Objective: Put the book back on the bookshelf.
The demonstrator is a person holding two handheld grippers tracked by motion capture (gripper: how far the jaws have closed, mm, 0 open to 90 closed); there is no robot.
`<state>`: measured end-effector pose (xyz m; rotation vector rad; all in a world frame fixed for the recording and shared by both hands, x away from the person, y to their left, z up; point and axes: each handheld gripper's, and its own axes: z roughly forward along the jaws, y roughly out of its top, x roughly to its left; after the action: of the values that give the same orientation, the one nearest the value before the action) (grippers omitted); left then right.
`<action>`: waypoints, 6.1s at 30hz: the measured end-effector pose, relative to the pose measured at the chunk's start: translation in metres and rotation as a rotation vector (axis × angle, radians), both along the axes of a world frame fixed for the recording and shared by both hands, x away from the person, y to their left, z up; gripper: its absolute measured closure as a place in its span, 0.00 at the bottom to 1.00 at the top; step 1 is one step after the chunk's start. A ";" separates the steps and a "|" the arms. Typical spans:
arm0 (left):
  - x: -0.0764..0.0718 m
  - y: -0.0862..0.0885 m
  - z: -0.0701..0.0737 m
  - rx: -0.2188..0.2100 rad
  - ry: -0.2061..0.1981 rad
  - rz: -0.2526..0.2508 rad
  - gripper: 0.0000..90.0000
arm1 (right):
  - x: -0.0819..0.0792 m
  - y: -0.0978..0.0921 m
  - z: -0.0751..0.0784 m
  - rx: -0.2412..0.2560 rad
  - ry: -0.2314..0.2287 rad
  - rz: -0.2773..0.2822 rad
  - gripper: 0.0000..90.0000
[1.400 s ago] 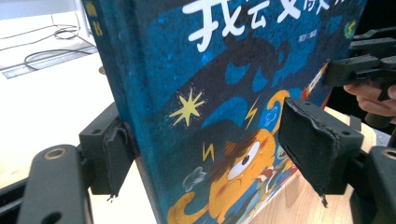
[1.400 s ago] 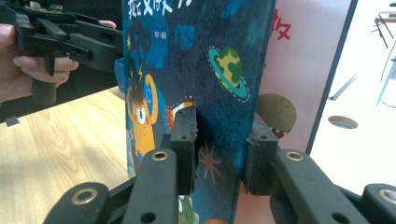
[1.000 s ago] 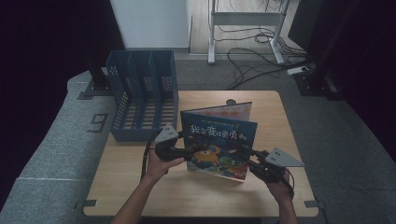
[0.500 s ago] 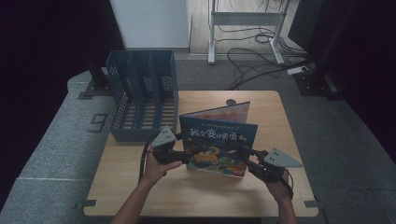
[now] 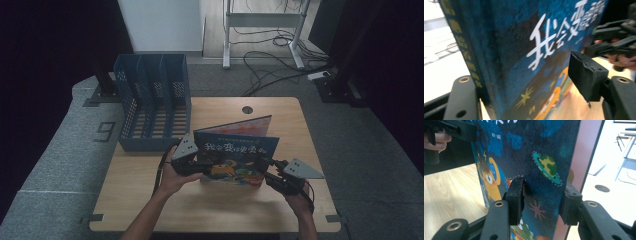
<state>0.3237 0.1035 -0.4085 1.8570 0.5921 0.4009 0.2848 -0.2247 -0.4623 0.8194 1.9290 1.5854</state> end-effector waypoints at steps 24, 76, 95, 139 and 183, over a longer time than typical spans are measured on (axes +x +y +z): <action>-0.014 0.000 -0.006 -0.080 -0.018 -0.046 0.53 | 0.008 -0.006 -0.007 0.026 0.061 -0.118 0.54; -0.016 -0.010 0.002 -0.119 -0.063 -0.125 0.65 | 0.009 0.002 -0.011 0.046 0.065 -0.063 0.50; -0.026 -0.013 0.000 -0.155 -0.045 -0.156 0.82 | 0.011 0.002 -0.013 0.053 0.057 -0.065 0.46; -0.027 0.022 0.006 -0.296 -0.001 -0.010 0.92 | 0.015 0.003 -0.020 0.054 0.107 -0.150 0.44; -0.029 0.075 0.051 -0.330 -0.069 0.095 0.92 | 0.026 -0.002 -0.041 0.034 0.198 -0.200 0.45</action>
<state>0.2943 0.1786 -0.3576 1.4987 0.6588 0.4013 0.3107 -0.2264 -0.5034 1.1841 1.8881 1.4671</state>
